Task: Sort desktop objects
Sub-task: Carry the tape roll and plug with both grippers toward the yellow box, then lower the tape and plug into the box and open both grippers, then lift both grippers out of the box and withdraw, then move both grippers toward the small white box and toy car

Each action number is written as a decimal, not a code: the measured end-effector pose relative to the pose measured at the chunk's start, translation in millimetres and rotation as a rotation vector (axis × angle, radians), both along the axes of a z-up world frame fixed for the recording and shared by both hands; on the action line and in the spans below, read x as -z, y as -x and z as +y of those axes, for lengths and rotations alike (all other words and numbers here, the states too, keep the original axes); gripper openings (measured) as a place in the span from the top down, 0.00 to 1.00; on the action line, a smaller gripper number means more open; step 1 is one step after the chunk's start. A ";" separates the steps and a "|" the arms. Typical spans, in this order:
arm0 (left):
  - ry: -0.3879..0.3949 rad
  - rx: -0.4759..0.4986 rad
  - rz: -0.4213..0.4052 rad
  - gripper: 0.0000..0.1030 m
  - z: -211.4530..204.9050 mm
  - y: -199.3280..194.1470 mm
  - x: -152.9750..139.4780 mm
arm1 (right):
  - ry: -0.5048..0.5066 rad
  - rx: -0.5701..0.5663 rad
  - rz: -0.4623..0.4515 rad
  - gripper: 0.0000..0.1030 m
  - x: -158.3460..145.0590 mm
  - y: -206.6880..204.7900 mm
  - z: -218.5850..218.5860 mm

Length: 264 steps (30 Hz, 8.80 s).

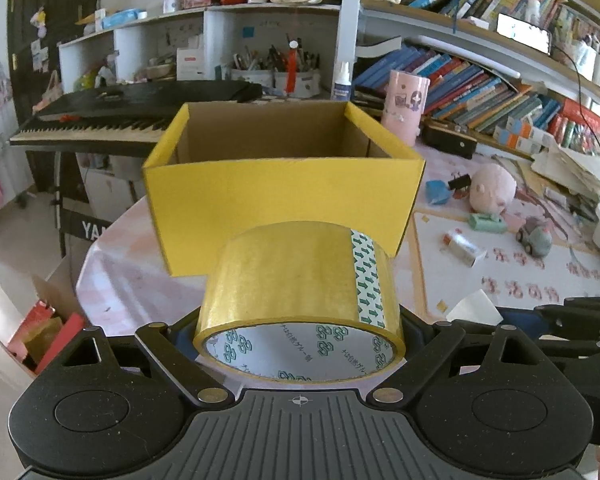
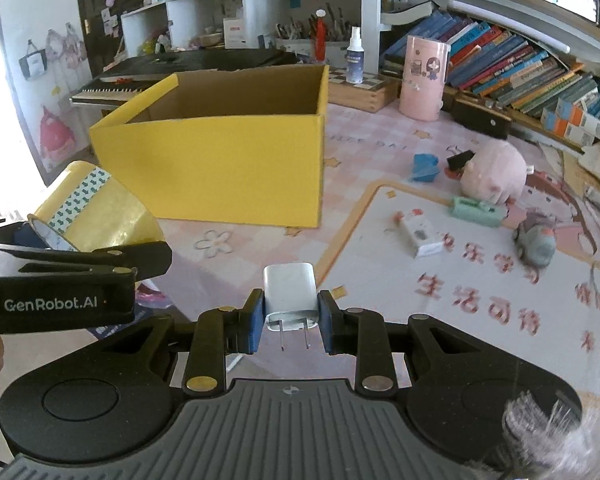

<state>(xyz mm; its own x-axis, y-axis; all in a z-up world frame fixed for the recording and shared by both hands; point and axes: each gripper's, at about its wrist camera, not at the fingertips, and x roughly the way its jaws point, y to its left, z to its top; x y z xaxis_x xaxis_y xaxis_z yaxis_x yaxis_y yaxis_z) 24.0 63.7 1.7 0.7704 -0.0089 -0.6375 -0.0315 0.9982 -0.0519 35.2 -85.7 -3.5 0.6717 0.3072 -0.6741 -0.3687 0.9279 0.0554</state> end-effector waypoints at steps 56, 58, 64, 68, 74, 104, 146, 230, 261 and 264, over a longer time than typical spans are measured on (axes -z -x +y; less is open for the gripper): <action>-0.033 -0.070 -0.240 0.10 54.8 -7.1 -58.1 | -0.028 -0.021 -0.148 0.75 -53.4 -24.2 58.7; -0.032 -0.076 -0.251 0.10 53.9 -18.1 -61.3 | -0.033 -0.032 -0.161 0.75 -58.6 -37.4 58.7; -0.040 -0.103 -0.268 0.10 50.7 -54.0 -64.3 | -0.027 -0.078 -0.199 0.75 -67.0 -79.0 60.2; -0.043 -0.126 -0.263 0.10 49.4 -76.5 -63.5 | -0.014 -0.120 -0.215 0.75 -69.9 -106.2 60.2; -0.074 -0.144 -0.223 0.10 42.0 -103.9 -56.3 | 0.022 -0.197 -0.221 0.75 -69.2 -141.4 60.1; -0.147 -0.157 0.099 0.10 21.5 -179.1 -4.4 | 0.427 -0.750 -0.187 0.75 -9.4 -231.9 91.3; -0.126 -0.275 -0.091 0.08 23.5 -149.9 -42.0 | 0.353 -0.640 -0.241 0.72 -50.0 -230.3 61.9; -0.117 -0.092 -0.021 0.00 3.1 24.1 1.9 | 0.069 0.220 -0.047 0.20 5.9 41.0 -14.1; -0.103 0.026 0.006 0.00 -76.9 -24.2 7.4 | 0.098 0.322 -0.030 0.20 5.0 9.0 -93.5; -0.098 0.032 0.008 0.00 -89.4 -31.7 7.7 | 0.104 0.330 -0.031 0.20 3.9 0.3 -105.9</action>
<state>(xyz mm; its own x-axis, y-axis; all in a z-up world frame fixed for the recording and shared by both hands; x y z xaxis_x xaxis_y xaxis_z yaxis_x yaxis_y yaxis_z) 55.7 -25.7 -6.0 0.7660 0.0291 -0.6422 0.0009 0.9989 0.0463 34.9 -191.6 -7.4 0.7439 0.0007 -0.6682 -0.0476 0.9975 -0.0520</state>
